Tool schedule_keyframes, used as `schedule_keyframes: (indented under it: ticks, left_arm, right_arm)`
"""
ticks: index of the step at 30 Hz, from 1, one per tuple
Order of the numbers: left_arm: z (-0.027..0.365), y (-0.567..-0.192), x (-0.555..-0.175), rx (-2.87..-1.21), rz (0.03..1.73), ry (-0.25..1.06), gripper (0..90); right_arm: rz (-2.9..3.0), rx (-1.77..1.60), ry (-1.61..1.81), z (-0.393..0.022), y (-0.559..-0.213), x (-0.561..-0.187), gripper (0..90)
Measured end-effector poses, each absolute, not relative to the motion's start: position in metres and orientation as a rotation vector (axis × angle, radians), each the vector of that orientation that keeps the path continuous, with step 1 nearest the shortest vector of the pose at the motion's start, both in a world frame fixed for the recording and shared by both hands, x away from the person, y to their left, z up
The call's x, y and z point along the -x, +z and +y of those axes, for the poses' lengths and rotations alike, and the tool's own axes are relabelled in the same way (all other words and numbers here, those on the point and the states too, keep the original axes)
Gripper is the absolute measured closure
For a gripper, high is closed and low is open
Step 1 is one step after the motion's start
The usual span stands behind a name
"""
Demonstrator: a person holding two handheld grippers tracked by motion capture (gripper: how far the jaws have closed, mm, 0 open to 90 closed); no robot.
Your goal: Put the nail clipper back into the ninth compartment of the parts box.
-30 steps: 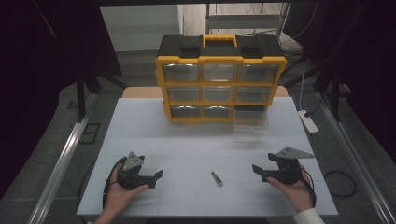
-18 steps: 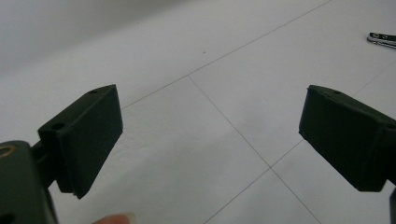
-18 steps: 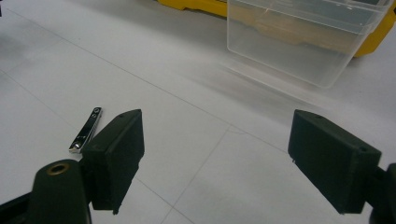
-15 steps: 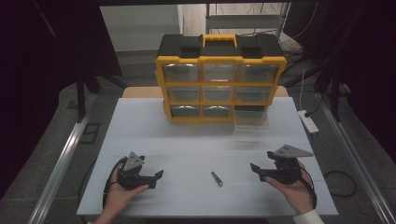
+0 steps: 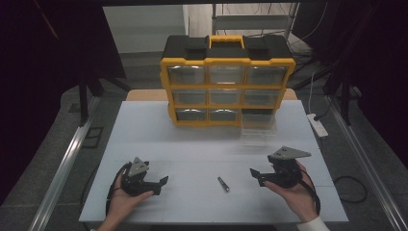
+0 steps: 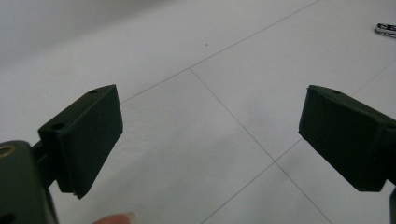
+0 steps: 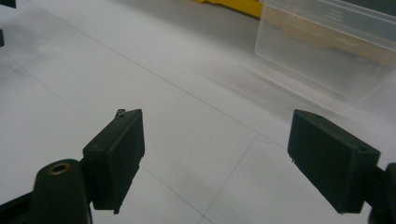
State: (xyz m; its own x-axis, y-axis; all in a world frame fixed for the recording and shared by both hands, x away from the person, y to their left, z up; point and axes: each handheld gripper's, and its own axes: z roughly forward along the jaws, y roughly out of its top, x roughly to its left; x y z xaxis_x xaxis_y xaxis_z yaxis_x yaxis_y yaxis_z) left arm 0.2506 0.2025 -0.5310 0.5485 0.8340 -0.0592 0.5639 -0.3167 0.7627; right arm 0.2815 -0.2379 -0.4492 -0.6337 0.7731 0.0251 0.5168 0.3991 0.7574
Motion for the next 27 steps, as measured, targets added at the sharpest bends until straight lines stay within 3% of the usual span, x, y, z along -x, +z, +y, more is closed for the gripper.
schedule_keyframes:
  ticks: [27]
  left_arm:
    - [0.2,-0.531,-0.25,-2.021,1.13,0.434,7.0]
  right_arm:
    - [2.469,-1.063,0.996,-0.192,-0.436,-0.276,18.6]
